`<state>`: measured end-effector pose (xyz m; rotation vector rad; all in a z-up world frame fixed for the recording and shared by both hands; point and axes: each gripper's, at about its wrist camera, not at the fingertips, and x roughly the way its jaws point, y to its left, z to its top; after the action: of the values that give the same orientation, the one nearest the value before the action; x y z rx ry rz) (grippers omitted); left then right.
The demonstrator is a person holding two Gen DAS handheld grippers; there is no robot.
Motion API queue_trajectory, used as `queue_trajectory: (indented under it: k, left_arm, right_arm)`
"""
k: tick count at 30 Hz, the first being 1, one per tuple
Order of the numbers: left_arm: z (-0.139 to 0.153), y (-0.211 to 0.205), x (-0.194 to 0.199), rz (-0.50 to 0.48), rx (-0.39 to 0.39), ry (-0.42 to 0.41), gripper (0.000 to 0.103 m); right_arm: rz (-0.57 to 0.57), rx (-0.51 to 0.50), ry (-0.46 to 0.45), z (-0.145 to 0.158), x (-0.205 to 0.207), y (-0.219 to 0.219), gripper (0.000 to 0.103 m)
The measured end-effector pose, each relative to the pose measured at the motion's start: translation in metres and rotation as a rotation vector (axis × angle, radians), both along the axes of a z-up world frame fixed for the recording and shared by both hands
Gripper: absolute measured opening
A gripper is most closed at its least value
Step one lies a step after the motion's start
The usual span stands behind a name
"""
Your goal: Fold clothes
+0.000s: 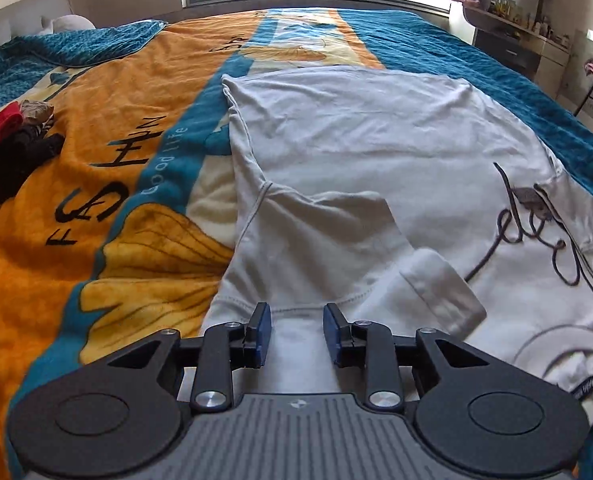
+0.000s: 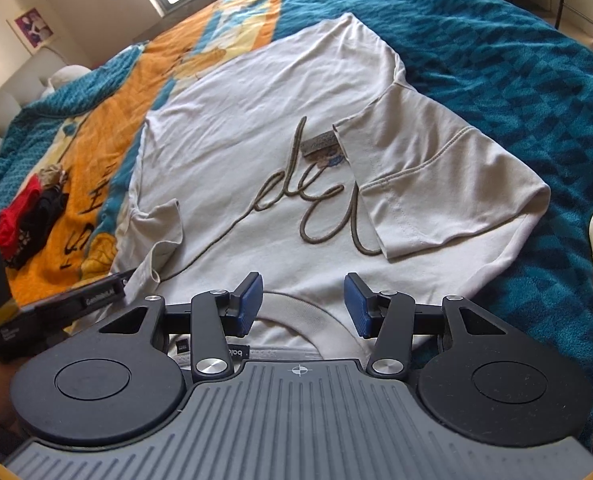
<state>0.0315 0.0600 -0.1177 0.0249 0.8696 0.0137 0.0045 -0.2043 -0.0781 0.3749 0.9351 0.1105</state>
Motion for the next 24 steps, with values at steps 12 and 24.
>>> queue_trajectory:
  k: [12, 24]
  left_arm:
    - [0.064, 0.018, -0.058, -0.14, -0.186, -0.071, 0.037]
    - [0.018, -0.045, -0.003, -0.217, -0.239, 0.13, 0.031]
  right_arm:
    - [-0.025, 0.027, -0.009, 0.003, -0.004, -0.009, 0.052]
    - [-0.086, 0.011, -0.019, 0.001, -0.003, -0.026, 0.051]
